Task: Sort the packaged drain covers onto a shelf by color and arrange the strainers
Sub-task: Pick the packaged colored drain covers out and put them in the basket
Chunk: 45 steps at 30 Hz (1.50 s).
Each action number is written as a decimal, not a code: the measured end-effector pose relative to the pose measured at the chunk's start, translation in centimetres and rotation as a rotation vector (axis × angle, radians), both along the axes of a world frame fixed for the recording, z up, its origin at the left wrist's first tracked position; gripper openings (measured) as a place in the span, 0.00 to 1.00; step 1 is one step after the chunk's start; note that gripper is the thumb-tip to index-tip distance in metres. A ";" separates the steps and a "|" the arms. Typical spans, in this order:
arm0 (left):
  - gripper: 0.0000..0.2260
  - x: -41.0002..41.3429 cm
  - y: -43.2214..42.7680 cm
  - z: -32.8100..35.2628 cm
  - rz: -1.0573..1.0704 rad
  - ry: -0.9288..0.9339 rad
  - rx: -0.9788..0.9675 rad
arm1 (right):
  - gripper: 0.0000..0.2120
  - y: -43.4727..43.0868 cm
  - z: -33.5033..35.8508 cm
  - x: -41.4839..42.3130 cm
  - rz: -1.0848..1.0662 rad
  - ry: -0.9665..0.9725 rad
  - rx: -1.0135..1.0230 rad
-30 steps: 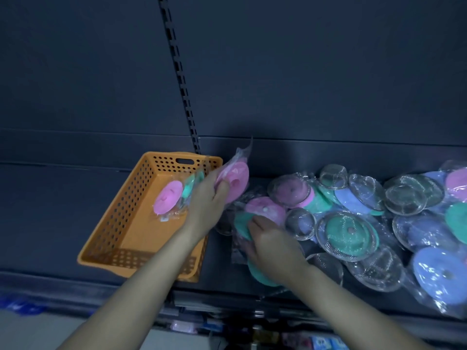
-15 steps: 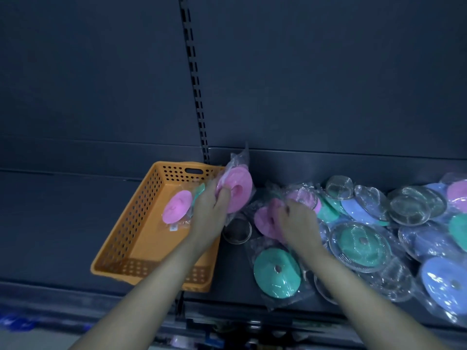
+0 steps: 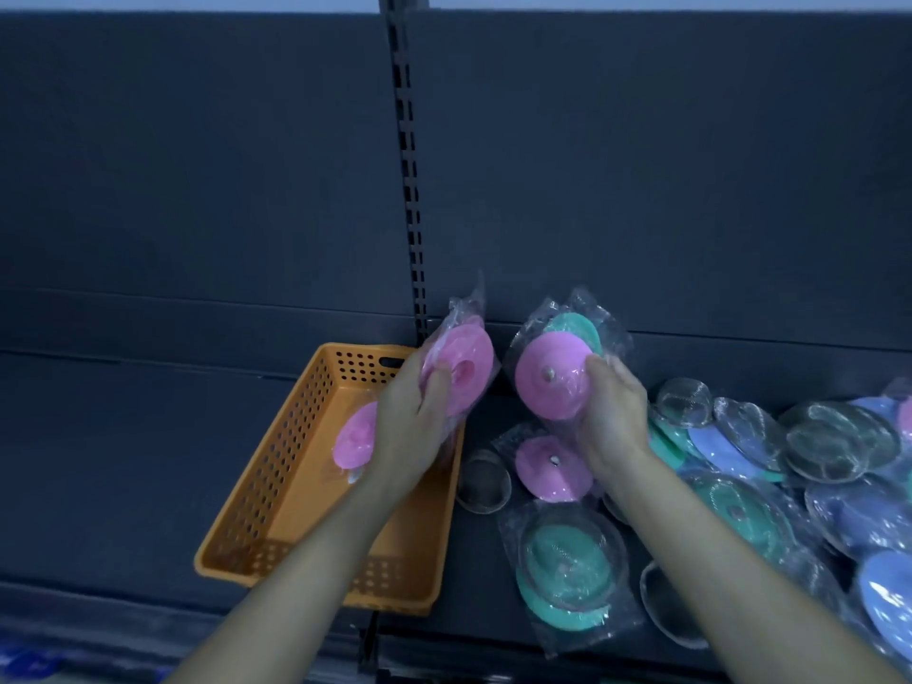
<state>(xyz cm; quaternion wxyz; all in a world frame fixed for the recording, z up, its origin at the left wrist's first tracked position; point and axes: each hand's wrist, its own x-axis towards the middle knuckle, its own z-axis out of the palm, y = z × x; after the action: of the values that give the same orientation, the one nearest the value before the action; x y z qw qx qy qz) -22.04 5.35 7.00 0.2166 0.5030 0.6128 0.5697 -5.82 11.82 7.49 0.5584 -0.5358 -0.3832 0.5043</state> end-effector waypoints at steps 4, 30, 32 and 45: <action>0.10 -2.2 -0.6 0.9 0.074 -0.033 0.054 | 0.10 -0.2 1.1 -2.9 0.148 -0.088 0.145; 0.27 -11.4 -0.5 -6.8 -0.213 0.659 -0.502 | 0.22 1.1 -5.5 -14.4 0.579 -1.508 0.647; 0.29 -11.5 -0.3 -7.6 -0.226 0.702 -0.520 | 0.15 1.6 -5.5 -14.1 0.709 -1.563 0.639; 0.19 -0.9 -0.7 -3.1 -0.274 0.856 -0.046 | 0.17 -2.8 -3.3 0.6 0.473 -1.180 0.455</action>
<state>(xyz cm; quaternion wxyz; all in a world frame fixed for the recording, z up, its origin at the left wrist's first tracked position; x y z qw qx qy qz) -22.96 4.60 3.93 0.0280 0.7650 0.5874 0.2626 -5.21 8.98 4.19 0.2288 -0.4923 -0.8276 0.1425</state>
